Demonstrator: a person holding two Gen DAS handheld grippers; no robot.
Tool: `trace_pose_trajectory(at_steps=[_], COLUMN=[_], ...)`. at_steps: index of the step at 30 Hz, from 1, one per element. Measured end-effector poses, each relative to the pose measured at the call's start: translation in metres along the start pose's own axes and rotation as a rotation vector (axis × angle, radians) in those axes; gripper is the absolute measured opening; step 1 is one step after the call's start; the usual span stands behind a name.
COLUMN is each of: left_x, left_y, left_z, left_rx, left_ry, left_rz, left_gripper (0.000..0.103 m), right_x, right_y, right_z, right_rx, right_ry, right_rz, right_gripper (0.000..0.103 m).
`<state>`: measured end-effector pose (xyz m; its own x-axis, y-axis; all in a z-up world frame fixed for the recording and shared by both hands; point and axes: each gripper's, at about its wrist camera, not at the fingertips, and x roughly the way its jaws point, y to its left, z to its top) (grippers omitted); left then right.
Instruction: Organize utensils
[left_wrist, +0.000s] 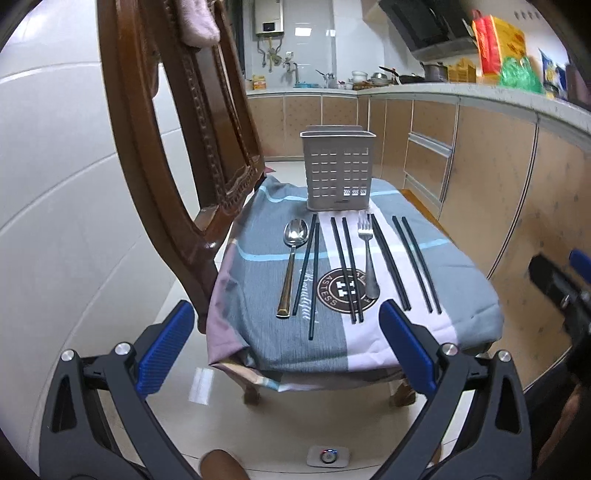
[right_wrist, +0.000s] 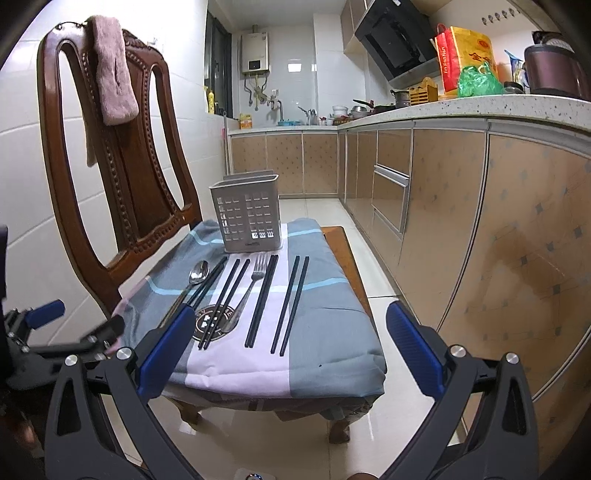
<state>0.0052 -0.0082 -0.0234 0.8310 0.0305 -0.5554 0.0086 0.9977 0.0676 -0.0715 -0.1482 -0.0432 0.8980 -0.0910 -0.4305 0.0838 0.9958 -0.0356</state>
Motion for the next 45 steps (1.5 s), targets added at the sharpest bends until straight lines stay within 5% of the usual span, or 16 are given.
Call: trace_pose_trajectory(at_steps=[7, 14, 22, 31, 35, 38, 45], left_x=[0.005, 0.01, 0.04, 0.126, 0.172, 0.202, 0.269], left_y=[-0.003, 0.016, 0.001, -0.003, -0.005, -0.007, -0.003], left_z=[0.002, 0.014, 0.055, 0.101, 0.105, 0.106, 0.112], left_rx=[0.028, -0.078, 0.014, 0.02, 0.036, 0.028, -0.022], left_ry=[0.08, 0.126, 0.119, 0.177, 0.224, 0.262, 0.352], left_rz=[-0.031, -0.095, -0.108, -0.131, -0.111, -0.097, -0.138], left_gripper=[0.099, 0.099, 0.099, 0.099, 0.097, 0.094, 0.075], right_x=[0.0, 0.001, 0.037, 0.119, 0.145, 0.171, 0.198], right_y=[-0.004, -0.009, -0.026, -0.047, -0.068, -0.072, -0.077], right_z=[0.002, 0.018, 0.056, 0.105, 0.091, 0.076, 0.071], right_rx=[0.007, 0.006, 0.043, 0.047, 0.13, 0.144, 0.112], right_ry=[0.018, 0.024, 0.062, 0.106, 0.114, 0.218, 0.248], right_rz=[0.022, 0.139, 0.182, 0.286, 0.263, 0.245, 0.215], right_gripper=[0.101, 0.101, 0.101, 0.1, 0.101, 0.101, 0.101])
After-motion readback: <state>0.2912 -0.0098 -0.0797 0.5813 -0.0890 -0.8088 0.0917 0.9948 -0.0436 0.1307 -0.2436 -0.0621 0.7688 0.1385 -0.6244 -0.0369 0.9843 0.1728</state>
